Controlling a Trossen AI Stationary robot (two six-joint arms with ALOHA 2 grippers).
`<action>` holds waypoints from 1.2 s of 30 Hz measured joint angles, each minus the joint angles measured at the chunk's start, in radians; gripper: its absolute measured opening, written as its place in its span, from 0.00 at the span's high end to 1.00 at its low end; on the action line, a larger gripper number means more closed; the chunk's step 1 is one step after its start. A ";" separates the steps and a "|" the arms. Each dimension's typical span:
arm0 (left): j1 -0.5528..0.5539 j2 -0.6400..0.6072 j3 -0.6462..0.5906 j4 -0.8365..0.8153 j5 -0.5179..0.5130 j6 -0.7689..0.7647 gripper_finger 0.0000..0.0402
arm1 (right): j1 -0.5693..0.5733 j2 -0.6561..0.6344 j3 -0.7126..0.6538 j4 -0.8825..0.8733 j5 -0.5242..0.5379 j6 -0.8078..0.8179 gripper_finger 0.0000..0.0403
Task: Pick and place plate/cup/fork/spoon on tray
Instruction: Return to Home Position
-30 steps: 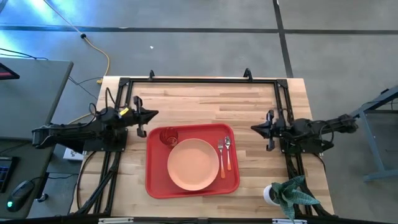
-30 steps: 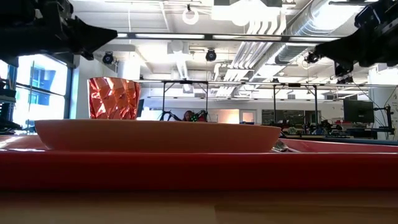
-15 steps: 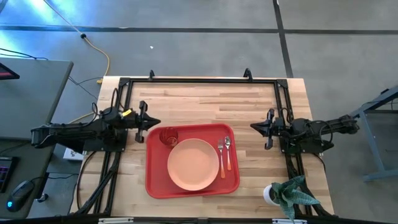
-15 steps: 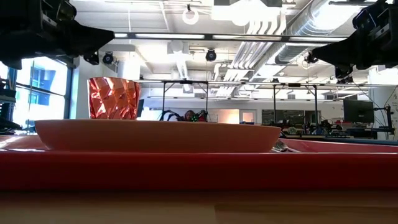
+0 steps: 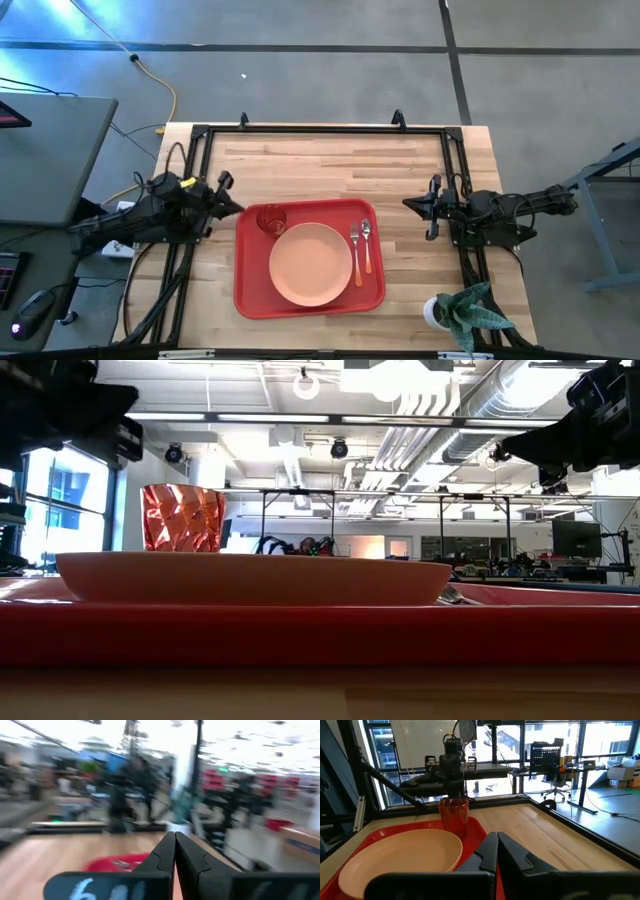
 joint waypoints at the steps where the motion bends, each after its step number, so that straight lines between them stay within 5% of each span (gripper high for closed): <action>1: 0.002 0.006 0.002 -0.017 0.036 -0.001 1.00 | 0.000 0.001 0.000 0.000 0.000 0.000 1.00; 4: 0.006 0.015 0.001 -0.136 0.037 0.028 1.00 | 0.000 0.002 0.000 0.000 -0.001 0.000 1.00; 36: 0.005 0.050 0.002 -0.125 -0.039 0.033 1.00 | 0.000 0.003 0.000 0.000 -0.003 0.000 1.00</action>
